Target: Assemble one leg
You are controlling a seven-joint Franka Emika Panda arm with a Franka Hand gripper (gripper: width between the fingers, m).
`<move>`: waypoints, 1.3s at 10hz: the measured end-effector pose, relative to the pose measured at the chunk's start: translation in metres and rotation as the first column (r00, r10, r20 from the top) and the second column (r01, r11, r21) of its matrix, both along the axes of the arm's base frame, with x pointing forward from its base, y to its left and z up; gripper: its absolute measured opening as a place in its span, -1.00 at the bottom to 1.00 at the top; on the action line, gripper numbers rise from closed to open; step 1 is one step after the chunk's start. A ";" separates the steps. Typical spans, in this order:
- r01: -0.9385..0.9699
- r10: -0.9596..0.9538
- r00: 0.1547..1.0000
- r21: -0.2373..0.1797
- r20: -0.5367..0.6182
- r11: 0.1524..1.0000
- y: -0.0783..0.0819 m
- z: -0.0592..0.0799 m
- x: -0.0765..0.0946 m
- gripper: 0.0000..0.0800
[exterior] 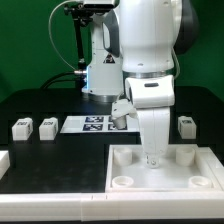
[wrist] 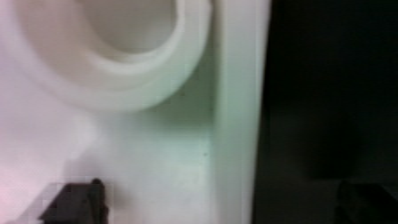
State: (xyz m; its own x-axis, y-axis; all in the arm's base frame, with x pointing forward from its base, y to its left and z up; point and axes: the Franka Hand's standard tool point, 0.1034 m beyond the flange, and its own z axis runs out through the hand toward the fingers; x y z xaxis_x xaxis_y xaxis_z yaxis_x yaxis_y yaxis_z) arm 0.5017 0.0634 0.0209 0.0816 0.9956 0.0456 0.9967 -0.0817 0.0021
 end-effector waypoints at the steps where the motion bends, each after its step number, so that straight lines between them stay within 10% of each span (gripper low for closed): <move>1: 0.030 -0.030 1.000 -0.010 0.005 0.999 0.002 0.018 -0.003 0.62; 3: 0.120 -0.120 0.993 -0.021 0.014 0.993 0.011 0.040 -0.009 0.62; 8: 0.587 -0.587 0.810 -0.014 -0.011 0.810 0.043 0.042 -0.023 0.62; 11: 0.783 -0.783 0.621 -0.016 -0.032 0.622 0.045 0.041 -0.025 0.62; 13: 0.947 -0.946 0.316 -0.038 -0.072 0.319 0.062 0.034 -0.046 0.62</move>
Offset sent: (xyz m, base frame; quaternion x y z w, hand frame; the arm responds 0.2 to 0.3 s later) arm -0.0276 0.0172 0.0211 0.0169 -0.0184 0.2261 0.9738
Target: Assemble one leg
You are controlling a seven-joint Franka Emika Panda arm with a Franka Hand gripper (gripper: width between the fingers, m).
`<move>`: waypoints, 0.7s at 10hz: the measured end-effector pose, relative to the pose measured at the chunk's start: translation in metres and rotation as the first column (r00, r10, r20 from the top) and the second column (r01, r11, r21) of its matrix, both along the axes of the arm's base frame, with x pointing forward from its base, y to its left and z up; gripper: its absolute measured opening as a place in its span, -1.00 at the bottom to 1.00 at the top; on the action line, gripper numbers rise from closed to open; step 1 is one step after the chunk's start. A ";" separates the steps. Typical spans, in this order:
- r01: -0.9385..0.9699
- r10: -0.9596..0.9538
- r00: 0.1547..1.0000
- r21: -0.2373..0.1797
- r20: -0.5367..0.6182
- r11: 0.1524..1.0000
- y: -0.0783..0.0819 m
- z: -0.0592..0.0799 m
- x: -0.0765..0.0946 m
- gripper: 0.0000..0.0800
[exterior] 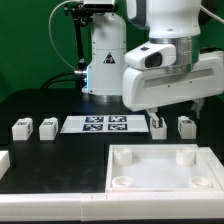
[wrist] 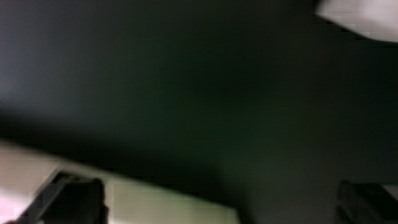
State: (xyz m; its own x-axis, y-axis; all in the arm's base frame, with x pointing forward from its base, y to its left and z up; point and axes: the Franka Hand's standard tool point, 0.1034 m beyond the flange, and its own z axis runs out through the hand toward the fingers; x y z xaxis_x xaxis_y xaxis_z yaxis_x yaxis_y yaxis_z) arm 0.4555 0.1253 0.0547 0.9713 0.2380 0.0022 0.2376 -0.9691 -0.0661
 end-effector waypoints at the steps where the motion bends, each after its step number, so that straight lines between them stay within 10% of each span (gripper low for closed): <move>1: 0.108 -0.108 0.994 0.002 -0.012 0.994 0.015 -0.001 -0.011 0.62; 5: 0.092 -0.092 0.995 -0.008 -0.033 0.996 0.034 -0.003 -0.024 0.62; 7: 0.133 -0.158 0.945 -0.102 -0.288 0.986 0.035 -0.004 -0.036 0.62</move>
Offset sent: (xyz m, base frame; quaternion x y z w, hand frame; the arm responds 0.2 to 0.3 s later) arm 0.0000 0.0000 0.0000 0.0000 0.0000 0.0000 1.0000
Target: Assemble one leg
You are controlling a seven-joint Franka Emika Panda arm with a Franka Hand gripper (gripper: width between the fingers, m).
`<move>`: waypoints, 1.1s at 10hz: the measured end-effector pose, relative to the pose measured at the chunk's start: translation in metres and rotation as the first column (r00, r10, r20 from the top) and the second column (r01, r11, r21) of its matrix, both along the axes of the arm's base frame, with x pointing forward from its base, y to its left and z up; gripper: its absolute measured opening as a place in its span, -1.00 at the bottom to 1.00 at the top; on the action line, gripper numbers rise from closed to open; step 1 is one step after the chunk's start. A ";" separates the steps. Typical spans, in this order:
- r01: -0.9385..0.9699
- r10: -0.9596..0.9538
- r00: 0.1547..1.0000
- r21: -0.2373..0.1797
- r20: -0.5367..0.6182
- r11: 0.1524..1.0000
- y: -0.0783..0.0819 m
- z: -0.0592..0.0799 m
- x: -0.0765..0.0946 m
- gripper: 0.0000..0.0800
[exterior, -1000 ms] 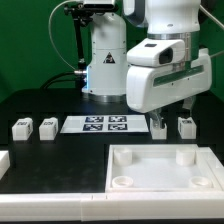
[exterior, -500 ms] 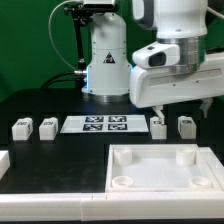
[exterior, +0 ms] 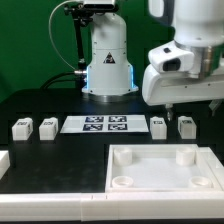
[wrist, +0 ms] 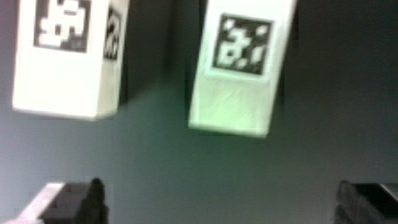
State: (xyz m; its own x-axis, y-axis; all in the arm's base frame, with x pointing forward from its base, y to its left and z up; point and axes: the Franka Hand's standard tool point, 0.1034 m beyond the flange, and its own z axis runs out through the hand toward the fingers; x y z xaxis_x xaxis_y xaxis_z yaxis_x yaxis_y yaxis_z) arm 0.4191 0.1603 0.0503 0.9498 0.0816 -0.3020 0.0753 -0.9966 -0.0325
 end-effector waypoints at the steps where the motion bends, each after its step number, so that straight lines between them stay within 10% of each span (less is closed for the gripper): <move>1: 0.016 -0.022 0.989 -0.038 -0.148 0.999 0.005 0.000 0.003 0.62; 5: -0.009 -0.036 0.861 -0.086 -0.507 0.996 0.006 -0.008 0.002 0.62; 11: -0.001 -0.048 0.859 -0.097 -0.510 0.995 0.006 -0.034 -0.024 0.62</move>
Offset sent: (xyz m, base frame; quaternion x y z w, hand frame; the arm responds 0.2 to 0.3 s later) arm -0.0038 -0.0004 -0.0044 -0.0061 -0.2737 0.0175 0.9616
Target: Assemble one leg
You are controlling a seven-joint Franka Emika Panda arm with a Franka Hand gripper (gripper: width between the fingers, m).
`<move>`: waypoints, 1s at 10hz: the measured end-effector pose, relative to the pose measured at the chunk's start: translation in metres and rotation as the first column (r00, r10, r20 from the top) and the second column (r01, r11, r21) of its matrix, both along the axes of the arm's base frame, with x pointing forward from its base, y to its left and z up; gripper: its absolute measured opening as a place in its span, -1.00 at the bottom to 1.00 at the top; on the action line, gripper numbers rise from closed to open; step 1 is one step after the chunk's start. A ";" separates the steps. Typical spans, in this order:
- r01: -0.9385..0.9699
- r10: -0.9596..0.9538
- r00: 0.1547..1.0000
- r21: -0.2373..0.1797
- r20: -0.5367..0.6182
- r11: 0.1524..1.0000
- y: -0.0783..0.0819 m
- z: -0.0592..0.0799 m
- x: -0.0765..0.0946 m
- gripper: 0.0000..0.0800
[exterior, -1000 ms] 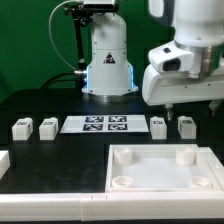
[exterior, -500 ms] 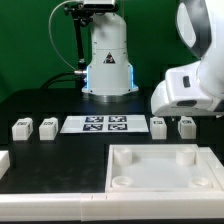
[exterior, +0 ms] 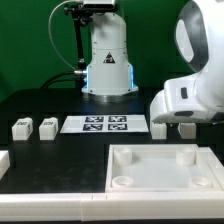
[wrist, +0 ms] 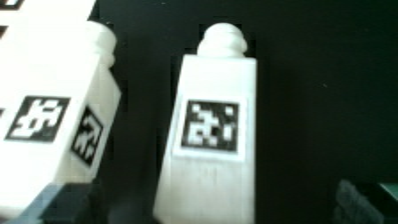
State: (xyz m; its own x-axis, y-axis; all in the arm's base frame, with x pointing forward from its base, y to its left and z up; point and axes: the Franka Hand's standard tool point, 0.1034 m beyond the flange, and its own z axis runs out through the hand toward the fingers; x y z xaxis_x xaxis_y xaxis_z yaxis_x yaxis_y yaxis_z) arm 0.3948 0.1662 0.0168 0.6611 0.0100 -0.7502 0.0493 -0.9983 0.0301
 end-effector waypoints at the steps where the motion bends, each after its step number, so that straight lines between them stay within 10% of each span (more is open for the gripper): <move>1: 0.002 -0.002 1.000 -0.003 -0.001 1.000 0.000 -0.004 -0.004 0.62; 4: 0.010 -0.010 1.000 -0.015 -0.008 1.000 0.000 -0.007 -0.006 0.62; 7: 0.010 -0.010 1.000 -0.015 -0.008 1.000 0.000 -0.007 -0.006 -0.29; 10: 0.010 -0.010 1.000 -0.015 -0.008 1.000 0.000 -0.007 -0.006 -0.28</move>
Offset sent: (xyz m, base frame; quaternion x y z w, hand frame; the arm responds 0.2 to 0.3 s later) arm 0.0000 0.0000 0.0000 0.0000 0.0000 0.0000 1.0000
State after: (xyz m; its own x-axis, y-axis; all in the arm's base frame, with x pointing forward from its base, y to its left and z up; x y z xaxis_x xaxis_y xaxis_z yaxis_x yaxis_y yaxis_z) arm 0.3885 0.1663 0.0102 0.6550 -0.0075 -0.7556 0.0398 -0.9982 0.0445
